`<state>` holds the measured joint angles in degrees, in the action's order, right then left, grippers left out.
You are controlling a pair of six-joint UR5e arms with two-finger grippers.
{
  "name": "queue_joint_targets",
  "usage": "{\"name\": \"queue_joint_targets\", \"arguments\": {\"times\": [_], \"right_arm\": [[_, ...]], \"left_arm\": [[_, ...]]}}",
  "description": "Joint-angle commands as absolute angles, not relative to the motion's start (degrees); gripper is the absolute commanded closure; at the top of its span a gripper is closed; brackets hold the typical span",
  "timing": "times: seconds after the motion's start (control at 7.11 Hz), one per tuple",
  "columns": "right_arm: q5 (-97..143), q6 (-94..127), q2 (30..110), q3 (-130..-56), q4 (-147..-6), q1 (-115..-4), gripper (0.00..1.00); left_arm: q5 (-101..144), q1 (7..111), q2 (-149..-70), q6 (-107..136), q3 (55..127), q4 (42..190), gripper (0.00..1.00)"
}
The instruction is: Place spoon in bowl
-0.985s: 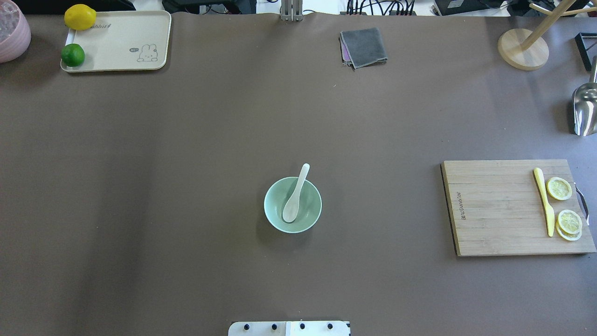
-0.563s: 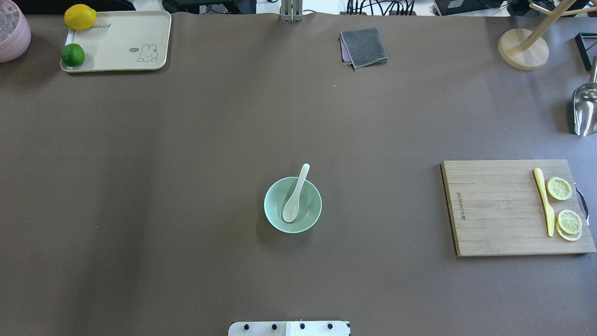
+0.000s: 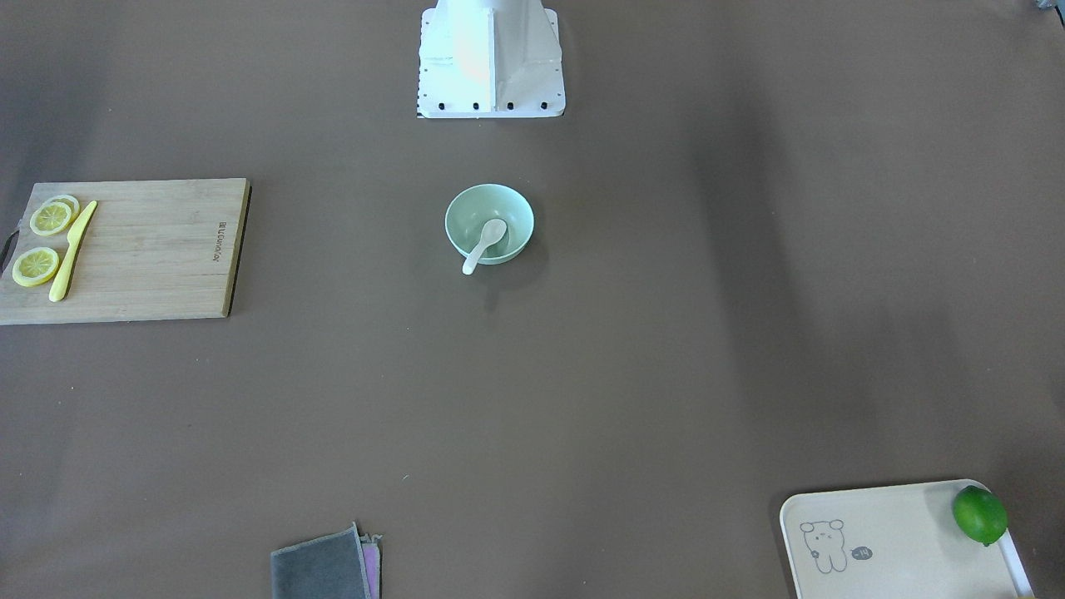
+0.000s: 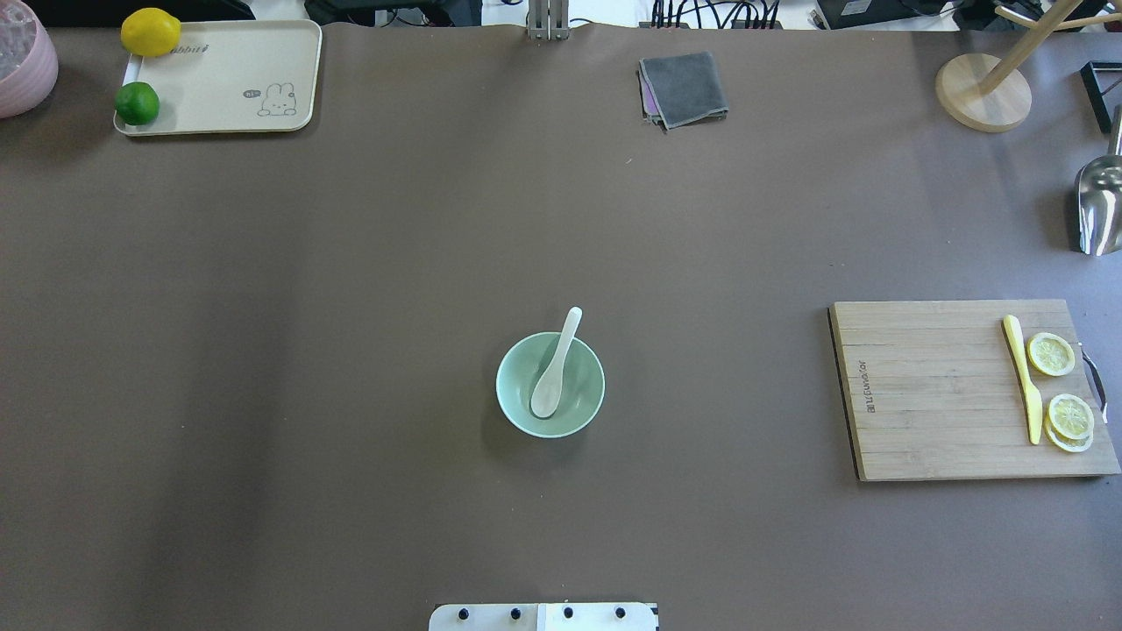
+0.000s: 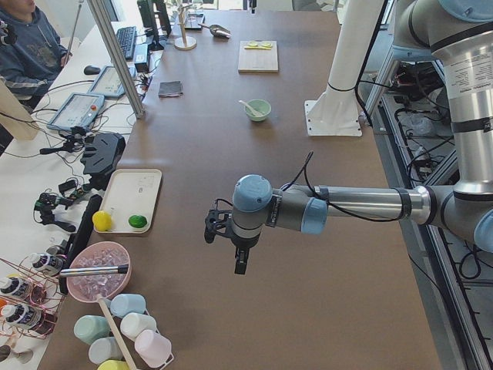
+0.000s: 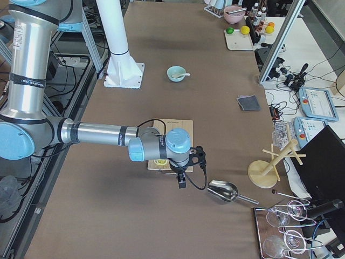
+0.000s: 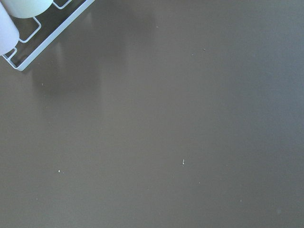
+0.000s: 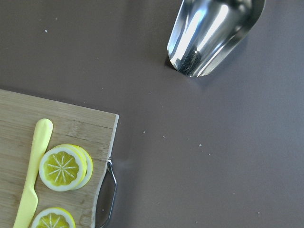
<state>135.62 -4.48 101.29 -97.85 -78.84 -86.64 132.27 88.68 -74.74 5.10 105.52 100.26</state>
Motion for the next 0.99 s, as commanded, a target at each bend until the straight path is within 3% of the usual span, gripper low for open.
{"name": "queue_joint_targets", "arguments": {"times": [0.0,0.84], "right_arm": [[135.79,-4.48,101.25,-98.08,-78.84,-86.66,0.00],[135.79,-4.39,100.99,-98.09,-78.84,-86.66,0.00]], "left_arm": [[132.36,88.59,-74.79,5.01,106.17,100.37,0.02],[133.06,88.51,-74.88,5.10,107.22,99.93,0.02]]}}
